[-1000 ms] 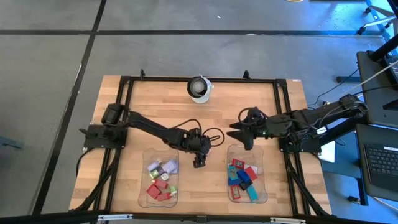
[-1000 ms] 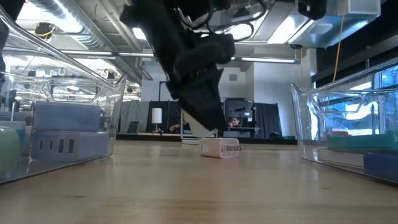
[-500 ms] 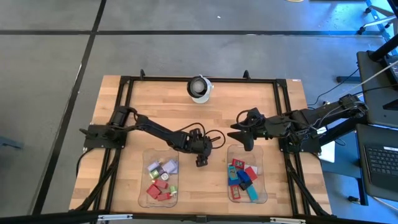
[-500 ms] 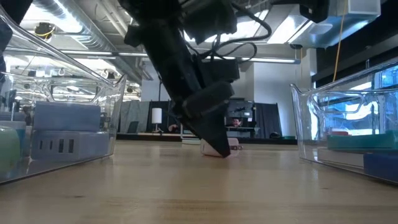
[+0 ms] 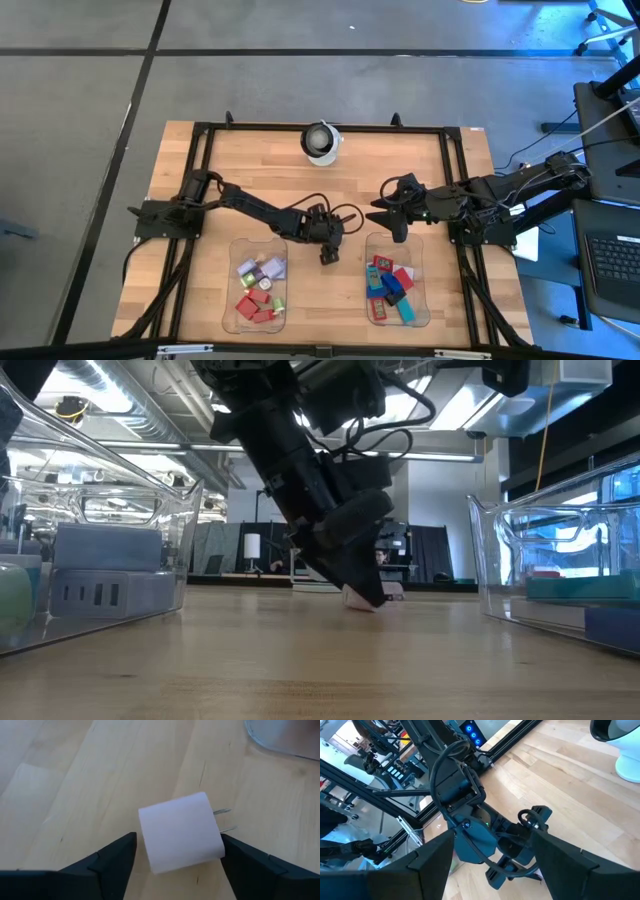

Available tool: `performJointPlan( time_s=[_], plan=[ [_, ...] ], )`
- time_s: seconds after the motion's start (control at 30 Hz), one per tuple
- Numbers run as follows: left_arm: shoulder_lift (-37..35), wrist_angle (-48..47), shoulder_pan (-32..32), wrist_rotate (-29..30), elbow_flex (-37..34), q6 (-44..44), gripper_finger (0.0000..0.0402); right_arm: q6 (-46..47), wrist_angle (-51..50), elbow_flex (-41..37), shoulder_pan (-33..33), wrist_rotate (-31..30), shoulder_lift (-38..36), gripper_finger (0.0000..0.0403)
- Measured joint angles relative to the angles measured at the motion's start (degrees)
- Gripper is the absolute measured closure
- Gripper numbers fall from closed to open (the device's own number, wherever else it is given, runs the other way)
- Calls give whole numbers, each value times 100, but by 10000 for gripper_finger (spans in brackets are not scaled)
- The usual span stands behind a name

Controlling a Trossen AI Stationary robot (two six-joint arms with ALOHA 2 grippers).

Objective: Pick & Place Office items
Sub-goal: Put the pink charger adapter into the left transparent bin

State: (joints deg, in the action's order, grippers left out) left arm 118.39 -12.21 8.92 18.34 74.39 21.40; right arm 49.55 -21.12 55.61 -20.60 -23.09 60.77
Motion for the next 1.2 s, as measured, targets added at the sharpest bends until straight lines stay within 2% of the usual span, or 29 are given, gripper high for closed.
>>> performJointPlan(
  time_s=[0.33,0.73,1.0,1.2],
  plan=[
    [-4,4,-43,-30,0,49,201,36,0,0,0,0,0,133],
    [-202,76,-45,65,26,47,196,34,-14,0,0,0,0,133],
    [-981,55,11,242,57,-1,194,34,-136,0,-2,-2,2,133],
    [-1791,33,194,926,56,-235,194,32,-185,0,-28,-25,2,133]
  ],
)
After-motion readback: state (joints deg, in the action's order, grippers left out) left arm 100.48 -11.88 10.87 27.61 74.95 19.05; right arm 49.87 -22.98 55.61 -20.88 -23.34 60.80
